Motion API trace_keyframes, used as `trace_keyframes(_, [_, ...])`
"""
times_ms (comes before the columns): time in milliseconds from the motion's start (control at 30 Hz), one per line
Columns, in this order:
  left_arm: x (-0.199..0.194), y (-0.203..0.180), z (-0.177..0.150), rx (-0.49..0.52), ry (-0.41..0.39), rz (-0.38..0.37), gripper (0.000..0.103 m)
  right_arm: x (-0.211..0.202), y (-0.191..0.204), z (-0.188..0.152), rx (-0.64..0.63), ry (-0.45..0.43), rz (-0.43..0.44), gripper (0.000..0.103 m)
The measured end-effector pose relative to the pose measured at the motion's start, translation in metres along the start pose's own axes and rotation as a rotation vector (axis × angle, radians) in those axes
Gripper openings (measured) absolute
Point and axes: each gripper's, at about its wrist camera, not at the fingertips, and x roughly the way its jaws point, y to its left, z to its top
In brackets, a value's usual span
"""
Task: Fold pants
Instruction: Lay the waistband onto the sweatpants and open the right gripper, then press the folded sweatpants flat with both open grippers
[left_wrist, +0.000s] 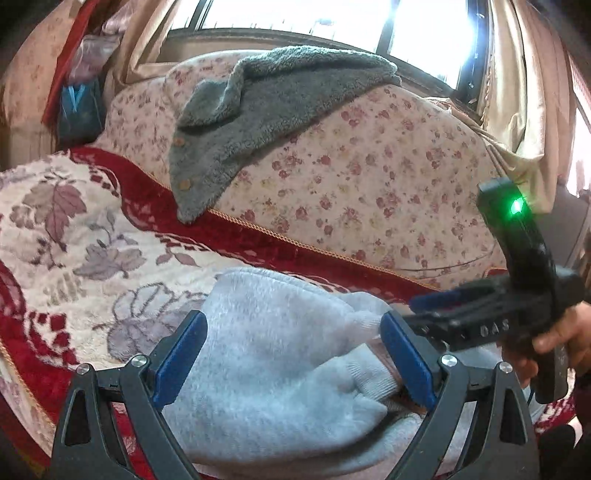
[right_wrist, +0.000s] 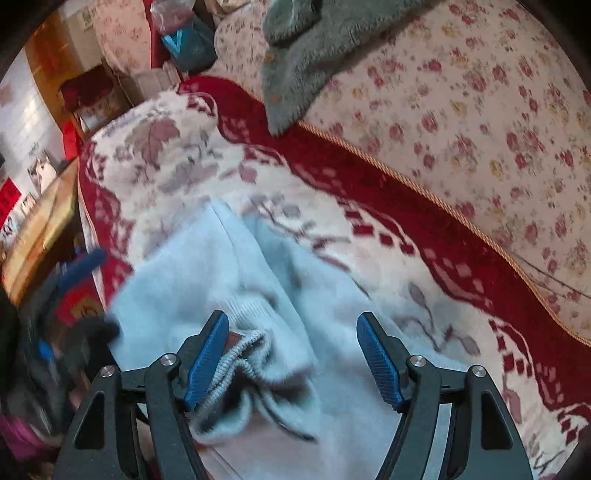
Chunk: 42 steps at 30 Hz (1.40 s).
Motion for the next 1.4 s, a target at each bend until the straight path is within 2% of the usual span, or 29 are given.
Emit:
trace_keyframes(100, [0.006, -0.004, -0.002, 0.01, 0.03, -0.024, 0.094, -0.002, -0.012, -0.016, 0.038, 0.0, 0.036, 0.077])
trace_keyframes(167, [0.01, -0.012, -0.009, 0.045, 0.056, -0.033, 0.094, -0.002, -0.014, -0.026, 0.048, -0.001, 0.031, 0.078])
trace_keyframes(267, [0.029, -0.028, -0.029, 0.11, 0.163, -0.05, 0.094, 0.004, -0.015, -0.043, 0.048, 0.021, 0.027, 0.079])
trace_keyframes(333, [0.039, -0.036, -0.048, 0.157, 0.196, -0.022, 0.095, 0.009, -0.015, -0.053, 0.041, 0.035, 0.002, 0.079])
trace_keyframes(400, [0.043, -0.038, -0.059, 0.191, 0.177, -0.001, 0.096, 0.005, -0.02, -0.058, 0.055, 0.021, -0.006, 0.079])
trace_keyframes(467, [0.041, -0.036, -0.058, 0.169, 0.171, -0.002, 0.096, -0.004, -0.026, -0.064, 0.091, 0.008, -0.006, 0.079])
trace_keyframes(533, [0.04, -0.036, -0.056, 0.173, 0.176, 0.0, 0.096, -0.012, -0.03, -0.074, 0.101, 0.006, -0.047, 0.079])
trace_keyframes(600, [0.032, -0.033, -0.052, 0.141, 0.15, -0.001, 0.096, -0.022, -0.03, -0.084, 0.109, -0.011, -0.06, 0.079])
trace_keyframes(700, [0.028, -0.035, -0.046, 0.122, 0.151, 0.014, 0.096, -0.043, -0.031, -0.103, 0.152, -0.06, -0.051, 0.082])
trace_keyframes(933, [0.018, -0.055, -0.032, 0.186, 0.123, 0.1, 0.096, -0.084, -0.04, -0.152, 0.334, -0.171, 0.01, 0.088])
trace_keyframes(1000, [0.014, -0.061, -0.027, 0.18, 0.117, 0.077, 0.096, -0.093, -0.039, -0.161, 0.36, -0.189, 0.014, 0.09])
trace_keyframes(1100, [0.008, -0.076, -0.022, 0.215, 0.092, 0.084, 0.096, -0.104, -0.036, -0.171, 0.381, -0.205, 0.003, 0.093])
trace_keyframes(1400, [0.012, -0.112, -0.017, 0.256, 0.094, 0.013, 0.096, -0.127, -0.033, -0.207, 0.458, -0.24, 0.008, 0.095])
